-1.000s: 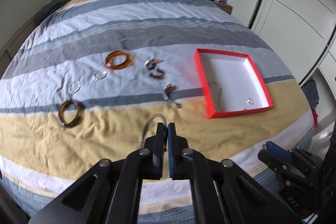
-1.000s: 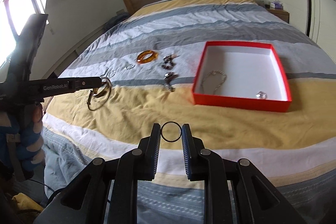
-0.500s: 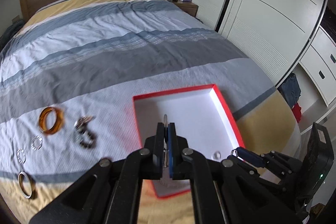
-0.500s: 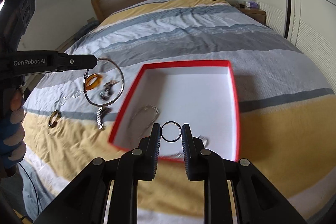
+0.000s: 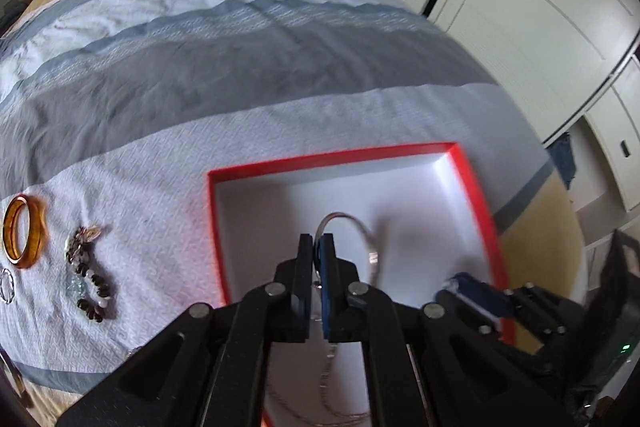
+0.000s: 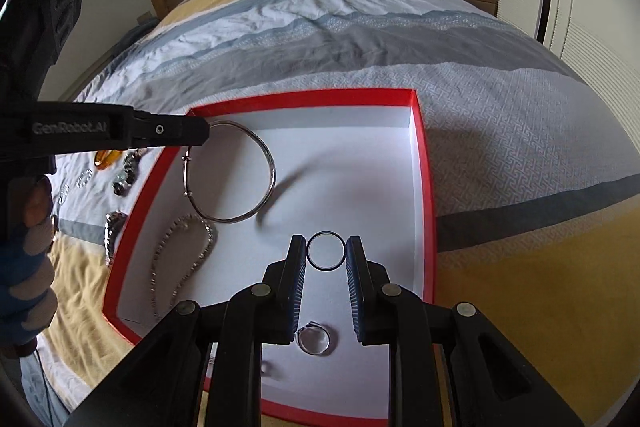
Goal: Organize jewelry
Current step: 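Carry the bangle and ring into the red box and open both tools, then lift both open tools away from the red box, then grasp the brown tortoiseshell bangle with the left tool while the right tool grasps the silver watch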
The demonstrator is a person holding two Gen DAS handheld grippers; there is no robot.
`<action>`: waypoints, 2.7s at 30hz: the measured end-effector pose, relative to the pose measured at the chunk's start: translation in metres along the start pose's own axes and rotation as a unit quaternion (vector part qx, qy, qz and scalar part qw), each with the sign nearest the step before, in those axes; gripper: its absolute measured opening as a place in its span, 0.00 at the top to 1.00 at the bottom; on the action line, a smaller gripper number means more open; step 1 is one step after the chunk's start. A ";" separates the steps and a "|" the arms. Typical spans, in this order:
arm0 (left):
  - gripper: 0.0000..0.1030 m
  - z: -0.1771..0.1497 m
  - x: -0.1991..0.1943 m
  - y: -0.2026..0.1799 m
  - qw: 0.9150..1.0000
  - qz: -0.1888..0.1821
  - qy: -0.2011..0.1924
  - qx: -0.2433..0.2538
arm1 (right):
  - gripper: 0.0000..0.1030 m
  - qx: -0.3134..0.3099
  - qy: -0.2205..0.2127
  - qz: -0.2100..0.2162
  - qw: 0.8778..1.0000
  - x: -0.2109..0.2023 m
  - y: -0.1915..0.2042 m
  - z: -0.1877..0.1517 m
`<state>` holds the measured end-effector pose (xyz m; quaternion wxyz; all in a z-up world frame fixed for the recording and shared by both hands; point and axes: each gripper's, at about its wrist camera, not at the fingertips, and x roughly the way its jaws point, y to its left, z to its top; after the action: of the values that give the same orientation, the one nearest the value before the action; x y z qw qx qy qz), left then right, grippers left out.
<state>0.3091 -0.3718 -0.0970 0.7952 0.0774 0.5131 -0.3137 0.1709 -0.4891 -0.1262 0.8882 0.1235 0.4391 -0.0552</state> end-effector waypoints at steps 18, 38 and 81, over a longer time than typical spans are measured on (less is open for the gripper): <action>0.79 -0.008 -0.014 0.003 0.999 0.040 -0.011 0.021 | 0.65 -0.021 0.006 -0.029 0.999 -0.017 0.004 -0.012; 0.63 -0.106 -0.266 0.074 0.981 0.135 -0.139 -0.021 | 0.65 -0.011 -0.101 -0.013 0.995 -0.196 0.064 -0.043; 0.61 -0.274 -0.284 0.226 0.954 0.214 -0.121 -0.173 | 0.60 -0.097 -0.020 0.069 0.993 -0.132 0.258 -0.066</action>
<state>0.1505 0.0479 -0.0224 0.9009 0.0080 0.4312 -0.0491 0.0937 -0.2248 -0.0159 0.9061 0.0663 0.4152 0.0468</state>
